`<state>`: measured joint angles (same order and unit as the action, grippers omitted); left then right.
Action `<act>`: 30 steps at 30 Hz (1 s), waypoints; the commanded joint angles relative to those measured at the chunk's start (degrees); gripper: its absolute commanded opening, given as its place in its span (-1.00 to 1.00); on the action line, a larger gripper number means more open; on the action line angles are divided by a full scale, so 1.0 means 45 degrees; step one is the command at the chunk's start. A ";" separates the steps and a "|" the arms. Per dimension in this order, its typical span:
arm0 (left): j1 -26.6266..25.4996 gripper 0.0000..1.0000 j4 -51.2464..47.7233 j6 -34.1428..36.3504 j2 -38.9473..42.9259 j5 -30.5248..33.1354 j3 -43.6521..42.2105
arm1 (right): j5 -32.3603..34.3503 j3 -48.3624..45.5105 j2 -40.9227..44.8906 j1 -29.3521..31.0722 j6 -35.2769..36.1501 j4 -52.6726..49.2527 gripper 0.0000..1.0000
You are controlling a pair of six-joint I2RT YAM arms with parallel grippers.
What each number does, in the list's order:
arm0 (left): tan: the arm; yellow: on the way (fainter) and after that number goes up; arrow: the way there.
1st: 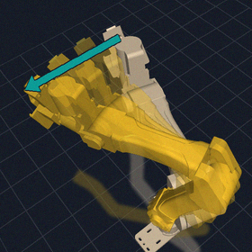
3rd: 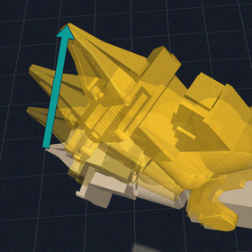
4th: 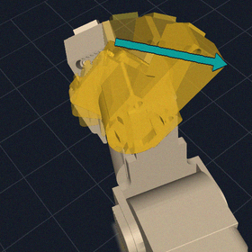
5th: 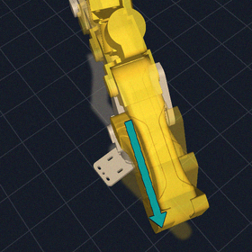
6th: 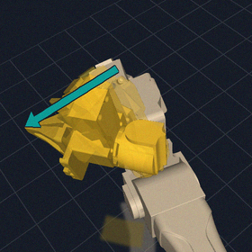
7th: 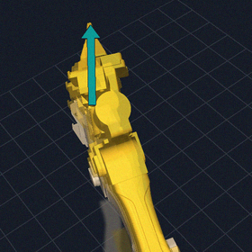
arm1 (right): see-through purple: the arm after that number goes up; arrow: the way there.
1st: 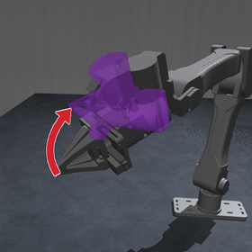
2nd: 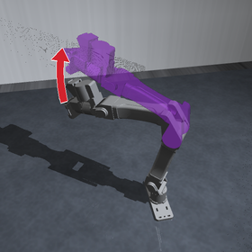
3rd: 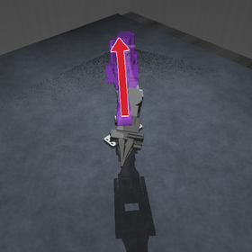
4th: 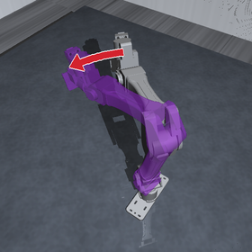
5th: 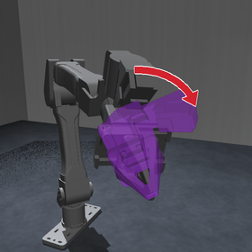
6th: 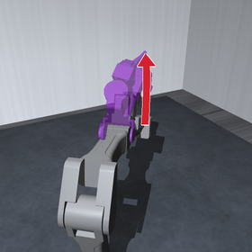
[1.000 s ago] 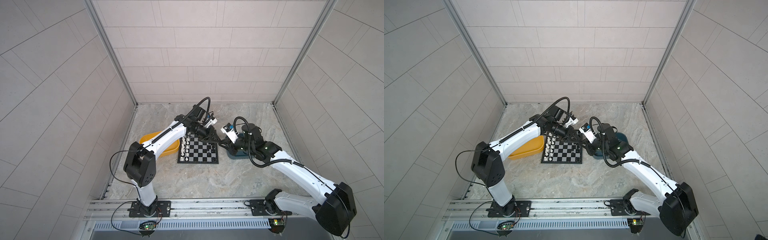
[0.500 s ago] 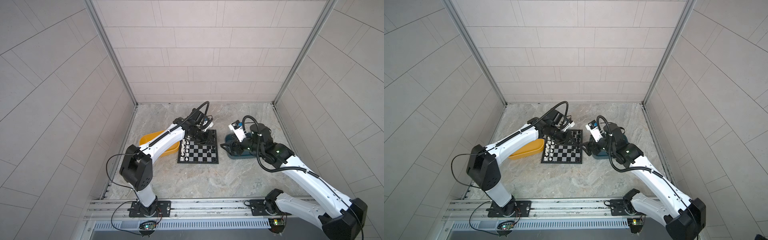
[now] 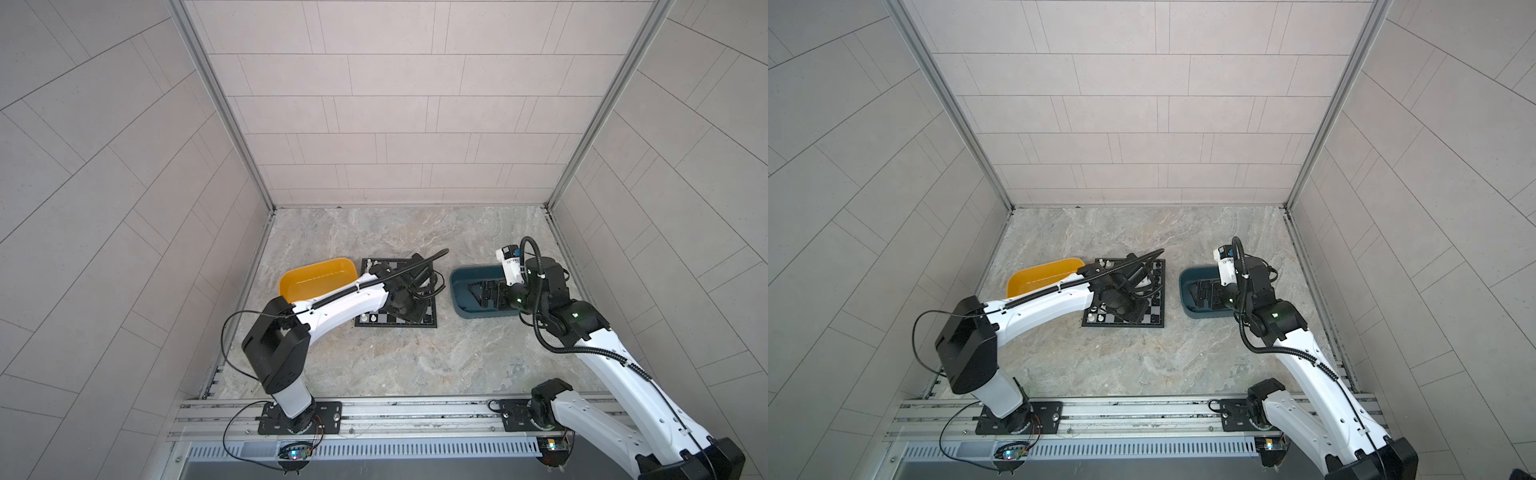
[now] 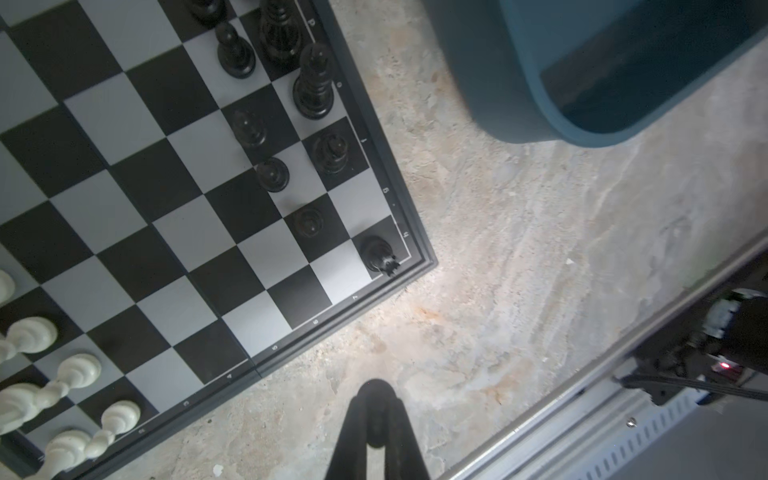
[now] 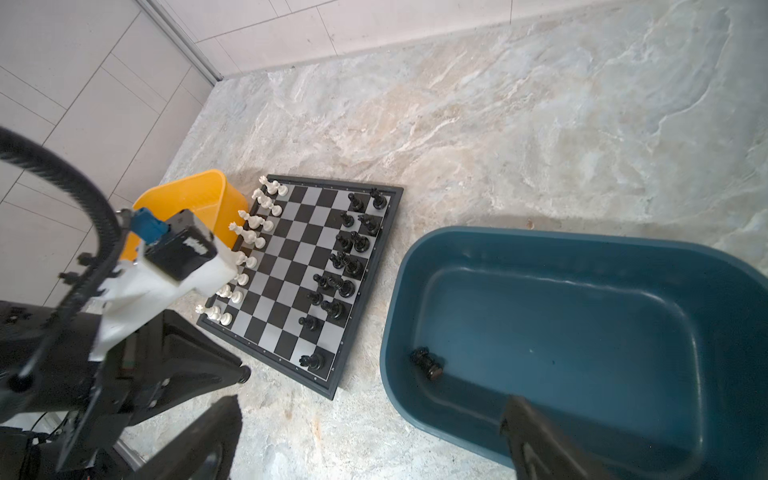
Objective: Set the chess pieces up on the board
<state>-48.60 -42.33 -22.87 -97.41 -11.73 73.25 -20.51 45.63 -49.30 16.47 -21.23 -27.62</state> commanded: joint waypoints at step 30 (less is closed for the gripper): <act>-0.0294 -1.00 0.0344 -0.0308 -0.2928 0.1278 0.1343 | -0.1301 -0.0618 0.0945 -0.1057 -0.0008 -0.0035 0.99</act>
<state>-49.58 -40.14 -23.73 -109.30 -6.35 77.91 -25.80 43.57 -45.74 11.94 -21.50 -27.66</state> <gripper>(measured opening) 0.082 0.993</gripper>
